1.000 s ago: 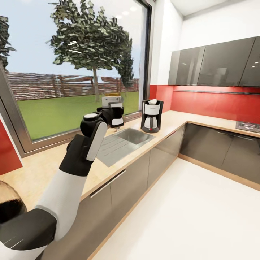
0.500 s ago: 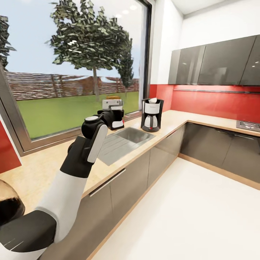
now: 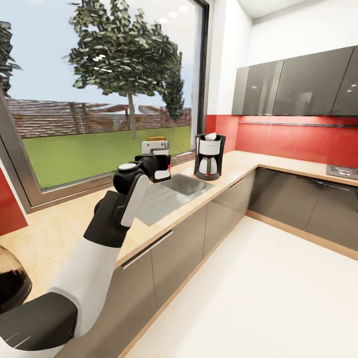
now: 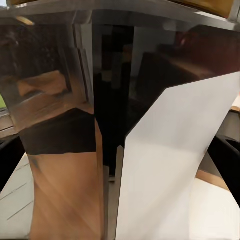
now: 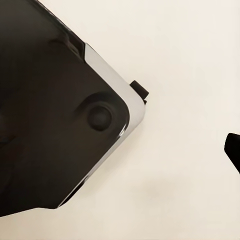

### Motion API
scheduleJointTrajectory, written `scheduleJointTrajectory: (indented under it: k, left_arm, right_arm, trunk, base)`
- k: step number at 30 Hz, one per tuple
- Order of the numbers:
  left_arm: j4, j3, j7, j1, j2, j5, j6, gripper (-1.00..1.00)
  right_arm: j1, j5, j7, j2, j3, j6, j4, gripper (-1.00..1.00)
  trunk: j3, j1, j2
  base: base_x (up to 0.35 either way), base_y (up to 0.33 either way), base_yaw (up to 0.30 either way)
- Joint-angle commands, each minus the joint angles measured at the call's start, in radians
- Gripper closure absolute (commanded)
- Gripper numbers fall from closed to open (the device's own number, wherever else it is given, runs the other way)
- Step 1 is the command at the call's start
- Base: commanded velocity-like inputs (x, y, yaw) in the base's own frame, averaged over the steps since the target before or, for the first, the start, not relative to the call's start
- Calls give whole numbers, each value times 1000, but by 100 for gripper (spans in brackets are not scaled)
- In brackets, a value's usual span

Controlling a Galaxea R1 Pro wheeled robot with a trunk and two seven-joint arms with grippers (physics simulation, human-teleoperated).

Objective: Set up a coffee station on the kitchen countertop: keep the coffee maker on the countertop, move the bottle of coffee from the kitchen shelf to the counter next to the coffee maker, place a paper coffee filter on top of the coffee maker, put the saucer next to the coffee maker with the coffee cup on the saucer, and place the electric kettle next to the coffee maker.

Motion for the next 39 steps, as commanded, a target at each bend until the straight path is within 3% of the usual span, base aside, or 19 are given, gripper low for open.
scheduleJointTrajectory:
  k: [1, 15, 39]
  left_arm:
    - [-1, -1, 9, 1, 0, 10, 2, 100]
    - [1, -1, 9, 16, 0, 9, -50, 100]
    - [5, -1, 9, 25, 0, 9, -55, 100]
  right_arm:
    - [-2, 0, 0, 0, 4, -8, 3, -100]
    - [-2, 0, 0, 0, 5, -8, 3, -100]
    - [-2, 0, -1, 0, 5, -7, 3, -100]
  trunk:
    - [-5, 4, -8]
    - [-48, 58, -106]
    - [-124, 150, -274]
  base:
    - [0, 0, 0]
    - [0, 0, 0]
    - [0, 0, 0]
